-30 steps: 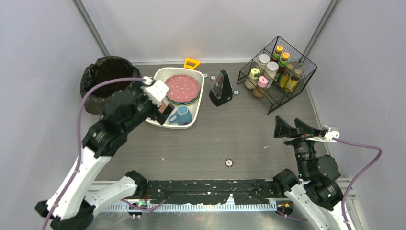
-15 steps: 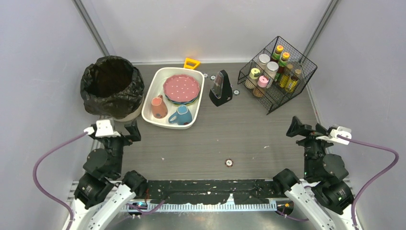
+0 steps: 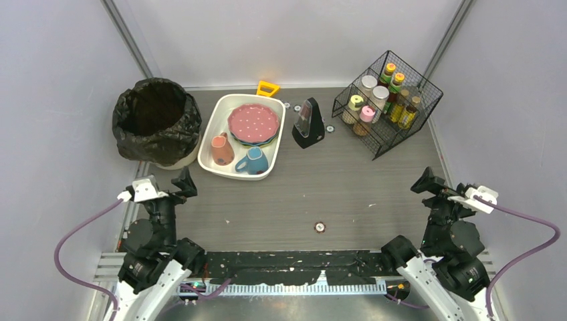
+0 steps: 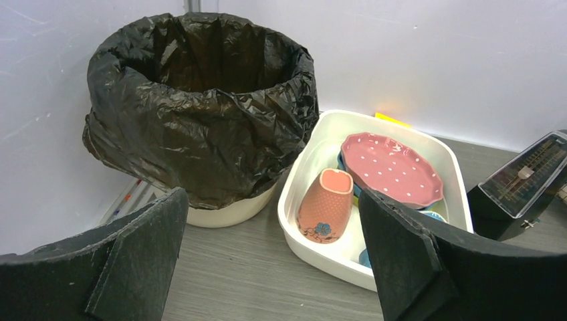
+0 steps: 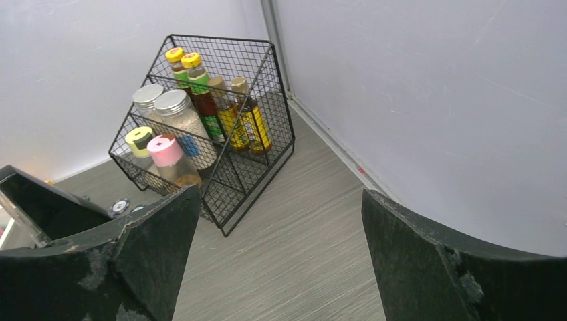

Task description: Clear the kitchen counter

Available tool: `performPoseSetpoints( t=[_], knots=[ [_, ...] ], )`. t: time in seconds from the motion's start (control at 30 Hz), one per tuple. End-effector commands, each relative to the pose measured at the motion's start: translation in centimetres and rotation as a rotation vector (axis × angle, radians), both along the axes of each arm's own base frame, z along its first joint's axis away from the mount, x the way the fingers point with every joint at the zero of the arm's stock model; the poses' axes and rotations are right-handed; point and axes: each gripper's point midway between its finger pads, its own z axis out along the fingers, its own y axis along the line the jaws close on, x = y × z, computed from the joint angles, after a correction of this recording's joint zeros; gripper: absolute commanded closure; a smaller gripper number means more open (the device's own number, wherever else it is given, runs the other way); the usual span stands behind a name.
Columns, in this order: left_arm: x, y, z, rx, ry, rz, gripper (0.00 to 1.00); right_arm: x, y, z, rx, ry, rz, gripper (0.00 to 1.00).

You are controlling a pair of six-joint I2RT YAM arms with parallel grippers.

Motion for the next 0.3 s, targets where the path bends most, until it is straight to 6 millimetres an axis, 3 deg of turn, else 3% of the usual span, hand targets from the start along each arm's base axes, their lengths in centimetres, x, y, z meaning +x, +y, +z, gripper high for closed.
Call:
performPoseSetpoints(
  t=[0.0, 0.27],
  knots=[
    [-2.39, 1.25, 3.78, -0.104, -0.197, -0.012, 0.00, -1.69, -1.87, 0.56, 0.066, -0.083, -0.075, 0.05],
    [-3.03, 2.05, 3.90, -0.129, -0.237, 0.014, 0.00, -0.84, -1.27, 0.56, 0.042, -0.043, -0.075, 0.05]
  ],
)
